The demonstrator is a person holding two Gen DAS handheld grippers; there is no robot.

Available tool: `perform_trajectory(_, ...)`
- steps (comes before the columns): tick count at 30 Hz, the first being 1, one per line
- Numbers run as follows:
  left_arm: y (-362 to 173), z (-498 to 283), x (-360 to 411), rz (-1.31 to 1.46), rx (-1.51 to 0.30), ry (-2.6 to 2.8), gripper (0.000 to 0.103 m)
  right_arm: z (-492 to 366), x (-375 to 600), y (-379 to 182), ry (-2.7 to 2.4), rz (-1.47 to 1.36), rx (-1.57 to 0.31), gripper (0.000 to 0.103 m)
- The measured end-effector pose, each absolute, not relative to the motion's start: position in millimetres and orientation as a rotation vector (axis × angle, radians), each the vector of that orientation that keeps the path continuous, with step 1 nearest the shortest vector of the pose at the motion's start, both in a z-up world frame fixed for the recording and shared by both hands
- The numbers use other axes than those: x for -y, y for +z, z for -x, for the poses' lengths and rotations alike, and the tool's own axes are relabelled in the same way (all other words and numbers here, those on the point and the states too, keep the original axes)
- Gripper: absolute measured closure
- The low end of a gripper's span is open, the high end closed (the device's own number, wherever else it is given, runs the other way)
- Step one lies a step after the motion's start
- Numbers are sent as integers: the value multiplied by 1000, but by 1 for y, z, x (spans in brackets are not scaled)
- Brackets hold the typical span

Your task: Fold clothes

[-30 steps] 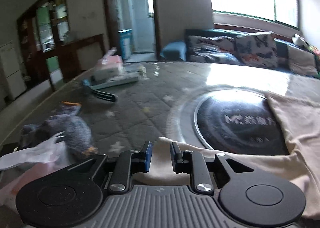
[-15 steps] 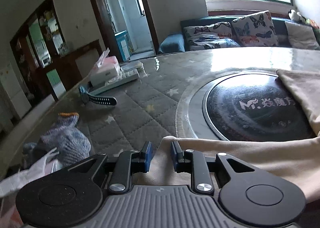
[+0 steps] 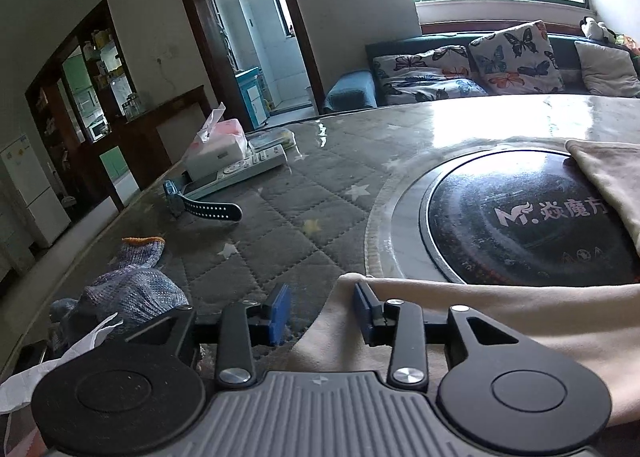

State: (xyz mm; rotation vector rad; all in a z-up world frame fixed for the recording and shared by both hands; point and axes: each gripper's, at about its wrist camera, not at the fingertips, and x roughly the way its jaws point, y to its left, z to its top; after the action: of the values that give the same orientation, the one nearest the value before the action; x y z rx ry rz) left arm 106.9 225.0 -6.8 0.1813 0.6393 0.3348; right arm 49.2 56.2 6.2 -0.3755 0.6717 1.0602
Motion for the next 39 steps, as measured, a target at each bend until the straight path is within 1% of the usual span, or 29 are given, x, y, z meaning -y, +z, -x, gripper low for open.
perform_trajectory(3,-7,-108,-226,-182,-640,333,63,-60,-62,-1,1032,357,-726,0)
perform_trajectory(5,-7,-108,-226,-185,-640,337,60,-56,-66,-5,1068,354,-754,0)
perform_trajectory(9,-8,-108,-226,-192,-636,348,54,-29,-73,-5,1174,410,-722,0)
perform_trajectory(11,-8,-108,-227,-192,-635,358,49,-17,-75,-5,1218,444,-709,0)
perform_trajectory(16,-4,-105,-230,-152,-642,356,46,-6,-62,7,1221,444,-672,0)
perform_trajectory(21,9,-91,-212,-137,-608,295,40,-24,-38,7,1053,414,-710,0)
perform_trajectory(25,17,-79,-184,-129,-595,195,33,-18,-30,-1,1098,419,-756,0)
perform_trajectory(30,17,-65,-144,-159,-596,71,31,6,-25,7,1165,436,-702,0)
perform_trajectory(32,16,-59,-132,-170,-588,26,29,6,-14,14,1135,417,-686,0)
perform_trajectory(34,14,-54,-122,-188,-588,0,29,3,6,22,1076,397,-673,0)
perform_trajectory(39,1,-44,-111,-223,-594,-17,29,-10,48,22,916,369,-716,0)
